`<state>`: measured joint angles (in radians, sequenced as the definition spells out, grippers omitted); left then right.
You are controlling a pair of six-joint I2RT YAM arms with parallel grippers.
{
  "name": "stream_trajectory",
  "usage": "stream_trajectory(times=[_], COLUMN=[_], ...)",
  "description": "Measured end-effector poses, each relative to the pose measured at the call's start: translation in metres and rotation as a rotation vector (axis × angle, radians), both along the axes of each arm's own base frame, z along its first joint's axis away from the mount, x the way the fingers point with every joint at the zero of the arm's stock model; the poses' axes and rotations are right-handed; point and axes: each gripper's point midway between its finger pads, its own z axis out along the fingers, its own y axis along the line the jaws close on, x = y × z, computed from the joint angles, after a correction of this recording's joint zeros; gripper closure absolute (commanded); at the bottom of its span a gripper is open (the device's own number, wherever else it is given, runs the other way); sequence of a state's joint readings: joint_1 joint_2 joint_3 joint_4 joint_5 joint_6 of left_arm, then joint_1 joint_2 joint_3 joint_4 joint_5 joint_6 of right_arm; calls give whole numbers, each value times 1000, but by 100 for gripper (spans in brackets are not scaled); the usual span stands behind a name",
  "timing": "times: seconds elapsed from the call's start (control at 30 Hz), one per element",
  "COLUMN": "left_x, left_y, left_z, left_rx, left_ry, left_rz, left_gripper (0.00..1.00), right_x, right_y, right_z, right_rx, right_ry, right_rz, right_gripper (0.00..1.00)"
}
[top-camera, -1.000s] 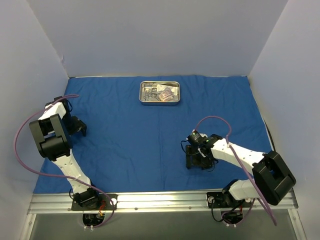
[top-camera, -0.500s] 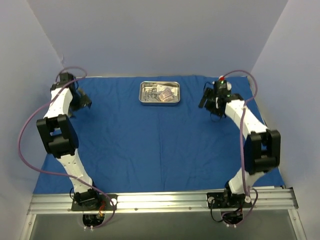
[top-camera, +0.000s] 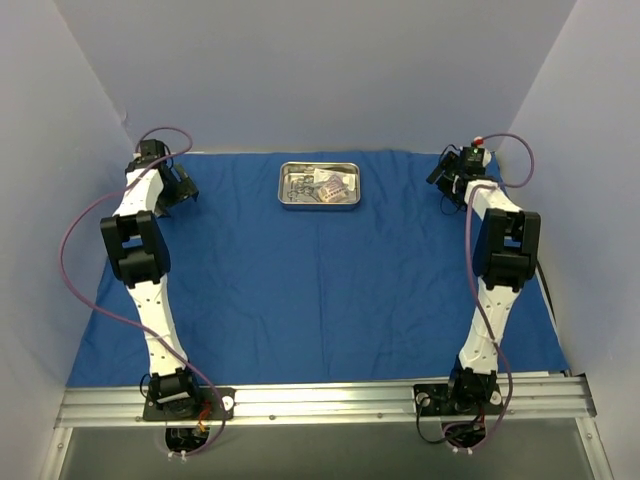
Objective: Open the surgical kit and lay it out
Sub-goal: Smooth out the surgical kit at the center of the board.
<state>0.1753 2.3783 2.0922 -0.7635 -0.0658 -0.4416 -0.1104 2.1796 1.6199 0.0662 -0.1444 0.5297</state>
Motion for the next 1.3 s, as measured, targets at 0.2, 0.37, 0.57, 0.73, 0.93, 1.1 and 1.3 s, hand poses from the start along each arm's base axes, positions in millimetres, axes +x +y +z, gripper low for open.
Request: stream_trajectory(times=[0.2,0.37,0.57,0.73,0.93,1.1,1.3], left_x=[10,21,19,16,10,3,-4], left_y=[4,14,26,34,46,59,63], left_z=[-17,-19,-19,-20,-20,-18,-11], left_rx=[26,37,31,25,9,-2,-13], left_ry=[25,26,37,44,52,63,80], left_rz=[-22,-10,15,34,67,102,127], left_gripper=[6,5,5,5,5,5,6], right_x=[32,36,34,26,21,18,6], right_y=[-8,-25,-67,-105,-138,-140,-129], right_z=[-13,-31,-31,-32,-30,-31,-28], right_rx=[19,36,49,49,43,34,13], right_ry=[-64,-61,-76,-70,-59,-34,20], right_rz=[12,-13,-79,-143,-190,-186,-174], right_gripper=[38,38,37,37,37,37,37])
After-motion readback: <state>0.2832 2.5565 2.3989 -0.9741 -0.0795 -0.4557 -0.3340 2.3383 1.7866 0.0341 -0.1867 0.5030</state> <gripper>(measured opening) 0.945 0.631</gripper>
